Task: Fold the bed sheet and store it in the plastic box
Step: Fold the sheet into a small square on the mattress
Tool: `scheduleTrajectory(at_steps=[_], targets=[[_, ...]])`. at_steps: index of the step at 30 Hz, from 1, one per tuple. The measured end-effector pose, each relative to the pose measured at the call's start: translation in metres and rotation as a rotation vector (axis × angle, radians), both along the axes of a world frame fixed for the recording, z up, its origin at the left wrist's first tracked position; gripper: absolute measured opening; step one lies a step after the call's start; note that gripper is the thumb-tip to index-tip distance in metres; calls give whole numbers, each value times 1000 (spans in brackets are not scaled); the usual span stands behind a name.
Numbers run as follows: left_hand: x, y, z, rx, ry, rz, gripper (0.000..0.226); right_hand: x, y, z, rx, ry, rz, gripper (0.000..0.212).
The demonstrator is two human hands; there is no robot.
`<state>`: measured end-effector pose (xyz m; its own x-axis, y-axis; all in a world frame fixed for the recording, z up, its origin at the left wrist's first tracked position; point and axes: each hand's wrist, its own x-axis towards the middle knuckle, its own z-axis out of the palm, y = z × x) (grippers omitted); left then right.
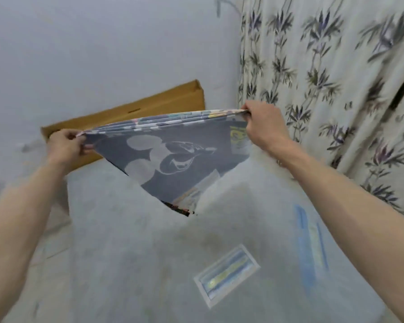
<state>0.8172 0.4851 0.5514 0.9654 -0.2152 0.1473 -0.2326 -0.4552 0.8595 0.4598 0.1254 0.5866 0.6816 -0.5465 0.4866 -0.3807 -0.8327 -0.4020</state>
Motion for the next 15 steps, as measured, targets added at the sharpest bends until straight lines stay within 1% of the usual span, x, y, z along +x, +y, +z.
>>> scheduleTrajectory(at_steps=[3,4,6,8,12,15], targets=[[-15,50,27,-191,27,23,9,-3,45,56,-125,27,52,13],[-22,64,33,-219,34,33,8,-5,58,67,-145,38,56,12],[-34,88,40,-248,21,58,14,-13,81,78,-179,35,46,11],[-44,110,43,-277,1,60,15,-21,101,80,-199,33,19,11],[-64,147,50,-207,-28,6,11,-40,134,69,-165,111,-36,17],[-79,167,58,-234,-67,-2,9,-54,146,61,-113,141,-33,16]])
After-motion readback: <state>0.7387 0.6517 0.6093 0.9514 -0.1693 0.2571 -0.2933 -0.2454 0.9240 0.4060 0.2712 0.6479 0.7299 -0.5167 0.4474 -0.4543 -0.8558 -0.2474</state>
